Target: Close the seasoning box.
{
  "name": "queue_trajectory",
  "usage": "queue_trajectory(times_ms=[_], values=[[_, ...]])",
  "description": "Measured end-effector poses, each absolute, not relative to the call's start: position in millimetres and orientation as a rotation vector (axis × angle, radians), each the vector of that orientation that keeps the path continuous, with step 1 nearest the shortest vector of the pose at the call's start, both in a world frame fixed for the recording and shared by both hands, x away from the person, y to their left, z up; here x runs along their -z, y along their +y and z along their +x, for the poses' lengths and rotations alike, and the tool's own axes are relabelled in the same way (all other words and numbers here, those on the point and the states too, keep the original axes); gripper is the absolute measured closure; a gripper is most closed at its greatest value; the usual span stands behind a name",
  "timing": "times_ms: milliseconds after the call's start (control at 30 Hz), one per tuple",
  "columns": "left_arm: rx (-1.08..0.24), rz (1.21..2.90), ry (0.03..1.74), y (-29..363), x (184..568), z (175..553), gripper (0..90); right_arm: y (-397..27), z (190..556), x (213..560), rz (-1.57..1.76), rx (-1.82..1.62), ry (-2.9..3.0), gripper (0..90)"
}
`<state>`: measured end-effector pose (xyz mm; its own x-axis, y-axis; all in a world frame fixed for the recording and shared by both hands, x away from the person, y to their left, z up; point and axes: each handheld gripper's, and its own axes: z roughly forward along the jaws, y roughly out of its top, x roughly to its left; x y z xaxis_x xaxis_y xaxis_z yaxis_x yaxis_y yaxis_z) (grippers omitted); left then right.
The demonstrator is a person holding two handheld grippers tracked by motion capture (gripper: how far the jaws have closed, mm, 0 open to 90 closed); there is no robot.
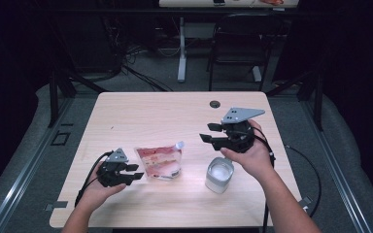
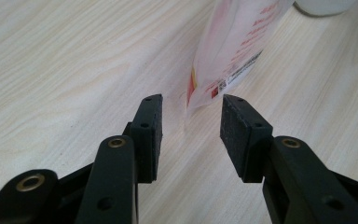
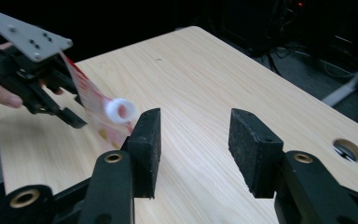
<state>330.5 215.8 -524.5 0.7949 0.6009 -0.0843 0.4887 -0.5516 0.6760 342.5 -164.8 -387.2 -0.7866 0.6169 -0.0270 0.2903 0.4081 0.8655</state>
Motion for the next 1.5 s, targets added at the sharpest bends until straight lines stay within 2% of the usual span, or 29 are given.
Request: queue_trajectory(times_ms=[367,600,633,667,700,1100,1500], values=[[-0.209,2.258,0.798,217.5,521.7,329.4,58.3,-209.2,345.7,397.8,0.925,-1.286,2.229,56.1],[-0.204,2.252,0.796,218.2,522.0,329.5,58.3,-231.6,344.4,407.4,0.995,-1.266,2.18,62.3],[-0.204,2.248,0.791,218.3,521.8,329.4,58.2,-237.5,343.9,411.5,1.013,-1.255,2.173,67.3],[-0.202,2.248,0.789,218.5,521.4,329.3,58.2,-237.5,343.9,411.5,1.013,-1.255,2.173,67.3],[-0.203,2.242,0.789,218.6,521.0,329.2,58.2,-241.6,342.8,415.2,1.037,-1.25,2.167,71.4],[-0.212,2.218,0.801,223.1,518.3,329.0,58.2,-265.4,339.3,439.8,1.166,-1.242,2.093,90.0],[-0.214,2.219,0.804,224.0,518.3,328.8,58.5,-265.1,337.9,450.3,1.188,-1.269,2.128,90.0]])
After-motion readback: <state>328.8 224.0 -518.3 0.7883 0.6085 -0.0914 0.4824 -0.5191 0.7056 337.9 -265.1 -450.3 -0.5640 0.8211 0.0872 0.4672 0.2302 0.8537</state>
